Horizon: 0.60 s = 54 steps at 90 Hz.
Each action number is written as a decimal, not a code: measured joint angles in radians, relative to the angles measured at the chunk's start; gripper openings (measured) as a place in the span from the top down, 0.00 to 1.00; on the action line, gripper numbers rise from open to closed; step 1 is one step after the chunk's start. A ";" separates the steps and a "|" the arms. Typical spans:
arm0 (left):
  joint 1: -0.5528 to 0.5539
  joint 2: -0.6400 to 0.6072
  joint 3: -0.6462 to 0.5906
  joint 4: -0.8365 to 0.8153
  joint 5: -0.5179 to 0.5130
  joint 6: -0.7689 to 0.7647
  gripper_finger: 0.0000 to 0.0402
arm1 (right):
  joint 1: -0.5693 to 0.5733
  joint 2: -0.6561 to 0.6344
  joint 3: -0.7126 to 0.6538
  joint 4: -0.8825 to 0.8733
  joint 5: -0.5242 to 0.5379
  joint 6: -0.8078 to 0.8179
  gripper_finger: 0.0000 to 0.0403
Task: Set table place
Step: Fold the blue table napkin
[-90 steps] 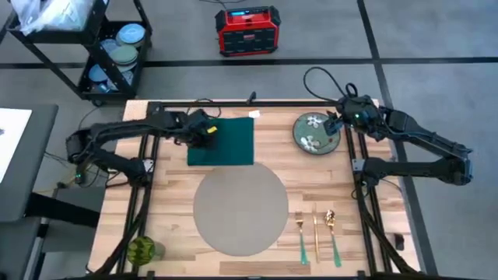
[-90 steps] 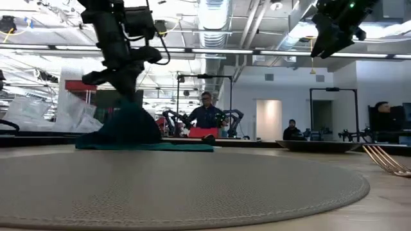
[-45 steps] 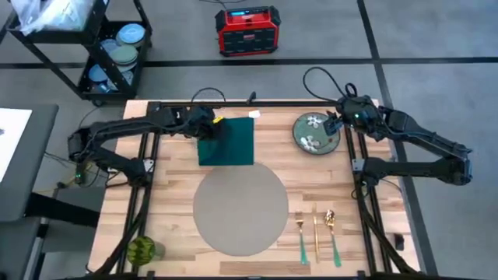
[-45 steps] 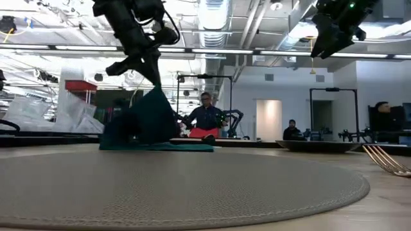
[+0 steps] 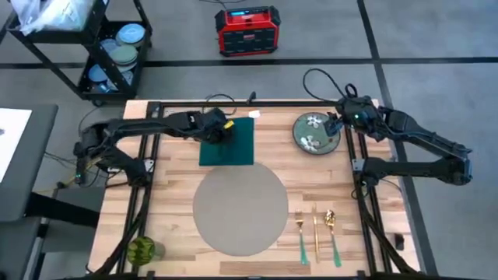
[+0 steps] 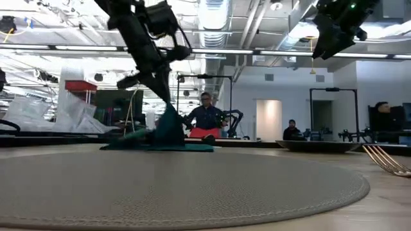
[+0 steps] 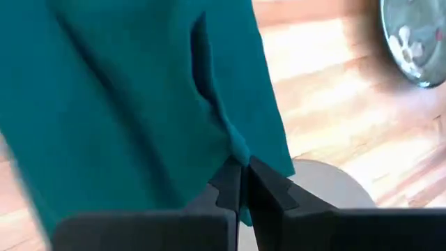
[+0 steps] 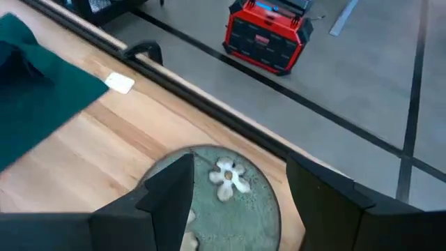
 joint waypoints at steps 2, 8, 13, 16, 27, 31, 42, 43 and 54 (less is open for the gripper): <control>-0.003 0.008 0.000 0.021 0.000 -0.003 1.00 | 0.000 0.000 0.000 -0.003 0.000 0.000 0.47; -0.008 0.027 0.000 0.061 0.001 -0.014 1.00 | 0.000 0.000 0.000 -0.011 0.000 0.000 0.47; -0.008 0.030 0.000 0.103 -0.001 -0.016 1.00 | 0.000 0.000 0.000 -0.013 0.000 0.002 0.47; -0.008 0.029 0.000 0.115 -0.001 -0.016 1.00 | 0.000 0.000 0.000 -0.018 0.000 0.006 0.47; -0.007 0.007 0.000 0.171 -0.021 -0.014 1.00 | 0.000 0.000 0.000 -0.029 -0.001 0.033 0.47; -0.007 -0.007 0.000 0.197 -0.036 -0.013 1.00 | 0.000 0.000 0.000 -0.028 -0.002 0.033 0.47; -0.006 -0.028 0.000 0.152 -0.056 -0.016 1.00 | 0.000 0.000 0.000 -0.035 -0.023 0.036 0.47; -0.006 -0.029 0.000 0.140 -0.056 -0.016 1.00 | 0.000 0.000 0.000 -0.036 -0.024 0.036 0.47; -0.013 -0.031 0.000 0.007 -0.056 -0.013 1.00 | 0.000 0.000 0.000 -0.039 -0.025 0.036 0.47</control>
